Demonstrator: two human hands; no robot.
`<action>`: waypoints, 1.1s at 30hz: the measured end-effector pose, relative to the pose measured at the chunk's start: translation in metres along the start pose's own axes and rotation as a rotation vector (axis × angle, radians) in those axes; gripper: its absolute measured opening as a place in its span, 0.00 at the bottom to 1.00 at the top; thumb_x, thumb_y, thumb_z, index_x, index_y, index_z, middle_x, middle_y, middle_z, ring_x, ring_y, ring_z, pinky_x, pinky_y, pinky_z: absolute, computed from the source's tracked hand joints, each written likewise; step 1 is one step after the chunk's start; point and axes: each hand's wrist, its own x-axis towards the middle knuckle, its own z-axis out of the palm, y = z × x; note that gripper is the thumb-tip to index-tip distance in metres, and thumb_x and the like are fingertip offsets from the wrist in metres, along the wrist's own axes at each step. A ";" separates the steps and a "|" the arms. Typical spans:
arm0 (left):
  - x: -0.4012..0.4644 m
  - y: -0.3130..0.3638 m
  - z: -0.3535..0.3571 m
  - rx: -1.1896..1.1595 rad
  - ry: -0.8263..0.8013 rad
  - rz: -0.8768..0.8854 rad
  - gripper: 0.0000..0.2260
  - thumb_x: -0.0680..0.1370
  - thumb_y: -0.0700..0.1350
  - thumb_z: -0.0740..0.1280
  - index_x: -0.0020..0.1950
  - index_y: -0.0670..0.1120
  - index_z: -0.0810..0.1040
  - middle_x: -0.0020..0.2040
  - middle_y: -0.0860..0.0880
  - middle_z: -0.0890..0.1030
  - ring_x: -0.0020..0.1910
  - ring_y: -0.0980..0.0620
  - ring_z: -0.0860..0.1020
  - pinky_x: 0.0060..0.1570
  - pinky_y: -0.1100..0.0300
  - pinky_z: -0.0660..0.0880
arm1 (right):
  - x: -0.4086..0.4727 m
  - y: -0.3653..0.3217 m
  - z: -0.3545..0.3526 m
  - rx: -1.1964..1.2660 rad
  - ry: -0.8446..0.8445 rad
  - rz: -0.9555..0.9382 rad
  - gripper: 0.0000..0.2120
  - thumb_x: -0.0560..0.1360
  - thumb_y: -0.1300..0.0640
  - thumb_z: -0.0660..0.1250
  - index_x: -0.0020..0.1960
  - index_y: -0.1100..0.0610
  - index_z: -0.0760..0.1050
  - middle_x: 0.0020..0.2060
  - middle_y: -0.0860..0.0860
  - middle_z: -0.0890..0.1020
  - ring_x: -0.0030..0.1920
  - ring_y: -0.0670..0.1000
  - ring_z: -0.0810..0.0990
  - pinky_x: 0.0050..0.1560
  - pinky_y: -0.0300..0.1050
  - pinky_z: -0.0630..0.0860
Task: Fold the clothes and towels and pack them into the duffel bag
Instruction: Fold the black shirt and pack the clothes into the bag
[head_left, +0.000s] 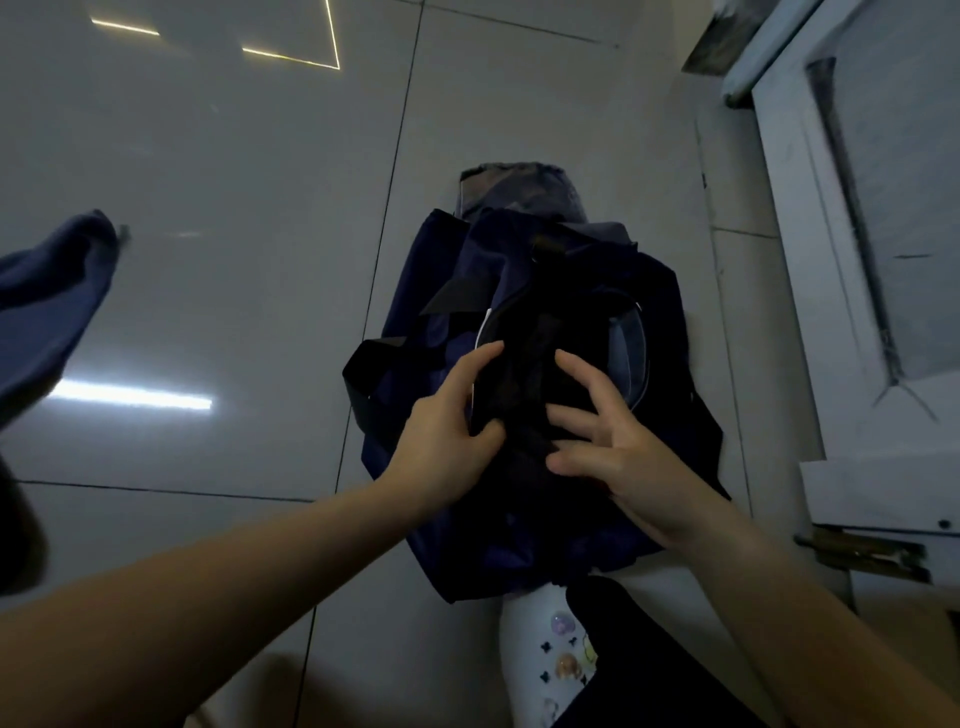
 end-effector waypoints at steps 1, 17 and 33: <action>0.001 -0.003 -0.002 0.026 0.013 0.011 0.30 0.76 0.39 0.66 0.72 0.62 0.62 0.52 0.60 0.78 0.48 0.64 0.79 0.51 0.67 0.77 | -0.001 -0.002 -0.002 -0.031 0.018 -0.005 0.36 0.73 0.64 0.70 0.71 0.36 0.61 0.63 0.49 0.77 0.58 0.50 0.81 0.60 0.51 0.77; 0.003 -0.012 -0.018 0.117 0.025 0.016 0.36 0.76 0.34 0.64 0.74 0.65 0.58 0.56 0.55 0.79 0.43 0.51 0.82 0.44 0.57 0.81 | -0.013 0.011 -0.054 -0.875 0.658 -0.099 0.11 0.73 0.55 0.71 0.34 0.53 0.73 0.28 0.46 0.77 0.31 0.46 0.77 0.31 0.42 0.70; 0.036 0.002 0.058 0.520 -0.369 -0.006 0.38 0.77 0.63 0.61 0.74 0.65 0.33 0.68 0.49 0.74 0.59 0.47 0.77 0.58 0.50 0.74 | -0.072 -0.027 -0.072 -0.926 0.865 -0.106 0.09 0.68 0.65 0.71 0.37 0.53 0.74 0.28 0.46 0.74 0.30 0.45 0.72 0.28 0.36 0.64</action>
